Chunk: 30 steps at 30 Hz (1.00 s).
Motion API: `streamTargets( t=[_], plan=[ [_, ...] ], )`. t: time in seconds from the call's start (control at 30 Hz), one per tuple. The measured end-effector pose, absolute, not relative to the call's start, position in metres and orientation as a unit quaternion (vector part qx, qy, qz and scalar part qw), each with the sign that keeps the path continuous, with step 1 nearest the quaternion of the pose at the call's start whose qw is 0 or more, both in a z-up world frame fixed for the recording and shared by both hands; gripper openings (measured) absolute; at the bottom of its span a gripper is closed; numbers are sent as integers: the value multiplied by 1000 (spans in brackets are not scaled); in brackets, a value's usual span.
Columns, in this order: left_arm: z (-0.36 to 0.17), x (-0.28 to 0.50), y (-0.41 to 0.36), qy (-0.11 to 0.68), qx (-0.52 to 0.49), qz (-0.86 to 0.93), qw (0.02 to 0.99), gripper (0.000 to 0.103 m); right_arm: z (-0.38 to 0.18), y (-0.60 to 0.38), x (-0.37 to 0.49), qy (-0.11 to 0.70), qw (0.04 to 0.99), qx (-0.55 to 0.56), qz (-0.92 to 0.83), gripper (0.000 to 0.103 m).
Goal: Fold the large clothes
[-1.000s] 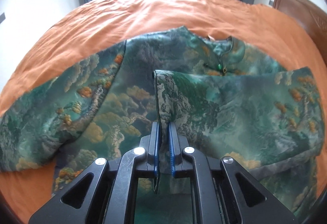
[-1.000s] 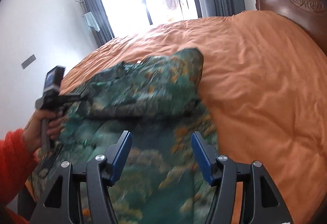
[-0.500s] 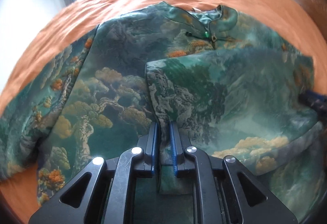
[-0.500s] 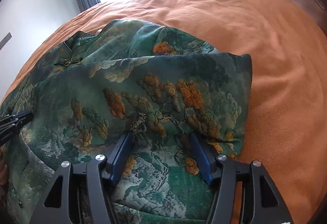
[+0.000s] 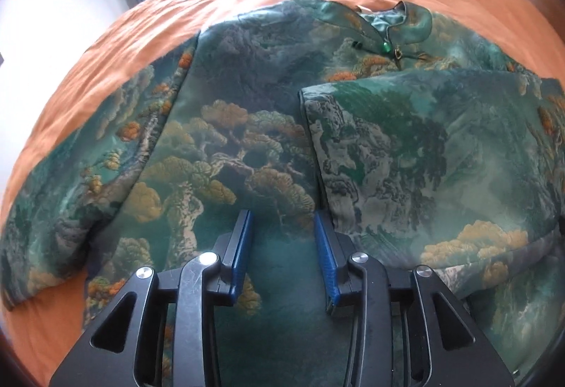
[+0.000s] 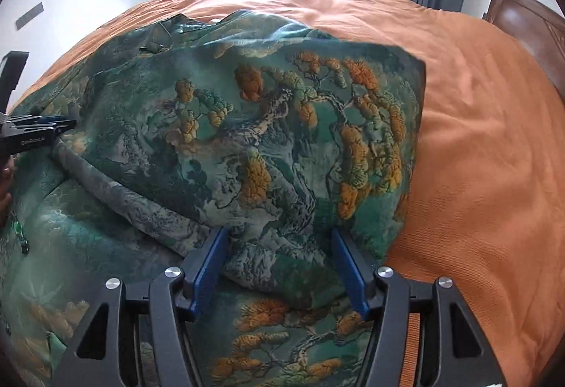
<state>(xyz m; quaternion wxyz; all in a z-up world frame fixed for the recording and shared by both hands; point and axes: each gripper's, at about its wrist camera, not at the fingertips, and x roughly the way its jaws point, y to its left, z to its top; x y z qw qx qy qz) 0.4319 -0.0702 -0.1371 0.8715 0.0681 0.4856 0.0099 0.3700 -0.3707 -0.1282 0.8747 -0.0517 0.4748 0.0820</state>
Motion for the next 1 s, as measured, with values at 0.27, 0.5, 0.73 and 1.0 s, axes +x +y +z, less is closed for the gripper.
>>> streamTargets(
  t=[0.27, 0.5, 0.73, 1.0],
  plan=[
    [-99, 353, -45, 449, 69, -39, 890, 72, -81, -368, 287, 447, 888, -43, 104, 62],
    [-116, 286, -15, 458, 68, -34, 886, 96, -68, -337, 195, 410, 906, -9, 106, 62],
    [-137, 275, -13, 450, 50, -24, 891, 102, -62, -291, 139, 383, 916, 57, 109, 62],
    [-149, 263, -12, 470, 50, -48, 880, 102, -57, -258, 118, 377, 920, 47, 100, 62]
  ],
)
